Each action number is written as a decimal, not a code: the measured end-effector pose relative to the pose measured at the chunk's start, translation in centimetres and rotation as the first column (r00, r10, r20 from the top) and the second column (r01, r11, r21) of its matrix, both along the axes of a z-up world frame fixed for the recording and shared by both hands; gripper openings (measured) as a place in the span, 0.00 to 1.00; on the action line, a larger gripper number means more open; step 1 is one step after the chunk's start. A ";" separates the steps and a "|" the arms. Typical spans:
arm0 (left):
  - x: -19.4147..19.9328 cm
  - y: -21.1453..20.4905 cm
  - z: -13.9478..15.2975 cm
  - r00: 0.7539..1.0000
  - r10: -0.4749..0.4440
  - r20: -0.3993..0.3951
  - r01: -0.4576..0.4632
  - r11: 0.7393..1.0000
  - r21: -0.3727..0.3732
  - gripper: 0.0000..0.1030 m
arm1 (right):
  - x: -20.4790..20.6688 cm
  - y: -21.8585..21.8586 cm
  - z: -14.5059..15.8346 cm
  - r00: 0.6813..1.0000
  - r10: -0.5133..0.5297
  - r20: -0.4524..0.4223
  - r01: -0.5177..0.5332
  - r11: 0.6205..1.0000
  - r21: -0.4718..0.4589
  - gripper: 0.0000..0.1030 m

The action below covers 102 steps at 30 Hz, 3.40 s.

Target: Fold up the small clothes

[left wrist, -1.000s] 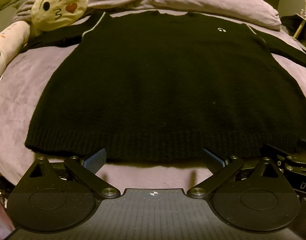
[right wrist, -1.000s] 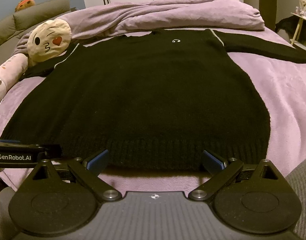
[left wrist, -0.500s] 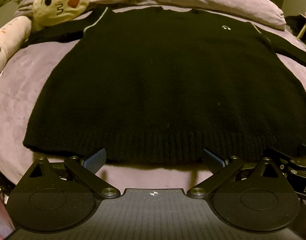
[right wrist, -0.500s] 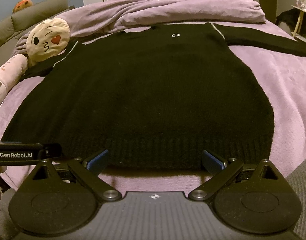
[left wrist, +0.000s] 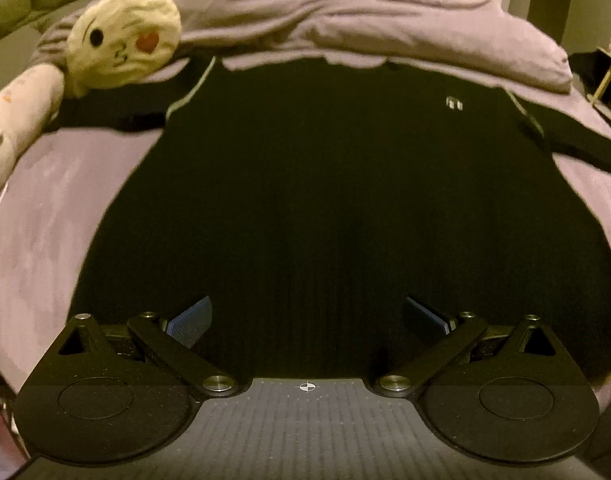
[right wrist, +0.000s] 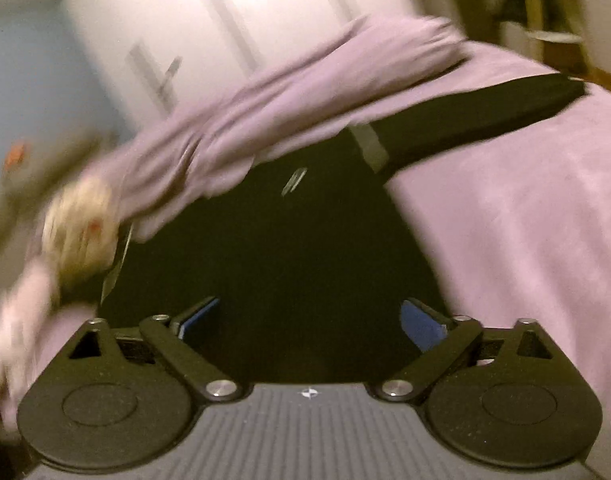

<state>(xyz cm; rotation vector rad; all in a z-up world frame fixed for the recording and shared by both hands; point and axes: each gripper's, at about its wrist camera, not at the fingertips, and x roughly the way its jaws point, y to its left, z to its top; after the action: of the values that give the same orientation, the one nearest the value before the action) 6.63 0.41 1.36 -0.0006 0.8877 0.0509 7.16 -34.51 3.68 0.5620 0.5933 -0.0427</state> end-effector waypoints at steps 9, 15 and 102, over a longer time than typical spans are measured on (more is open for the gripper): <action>6.9 -1.0 -1.2 0.998 0.052 0.021 -0.052 0.999 -0.018 1.00 | 9.4 -20.7 -2.8 0.894 -0.446 -0.046 0.448 0.885 0.128 0.34; 11.2 -2.6 -3.4 0.996 0.080 0.043 -0.080 0.997 -0.012 1.00 | 14.1 -29.2 -7.3 0.786 -0.605 -0.125 0.618 0.771 0.155 0.41; 33.3 -7.8 -8.3 0.991 -0.127 -0.034 0.090 0.841 -0.534 0.10 | 22.3 -3.4 -9.2 0.980 -0.195 0.048 0.200 0.965 -0.167 0.44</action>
<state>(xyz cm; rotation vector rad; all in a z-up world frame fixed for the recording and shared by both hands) 39.96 -7.42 -6.90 -0.4724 0.9451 -0.3077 29.47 -37.89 -5.50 0.4523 0.4956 -0.2705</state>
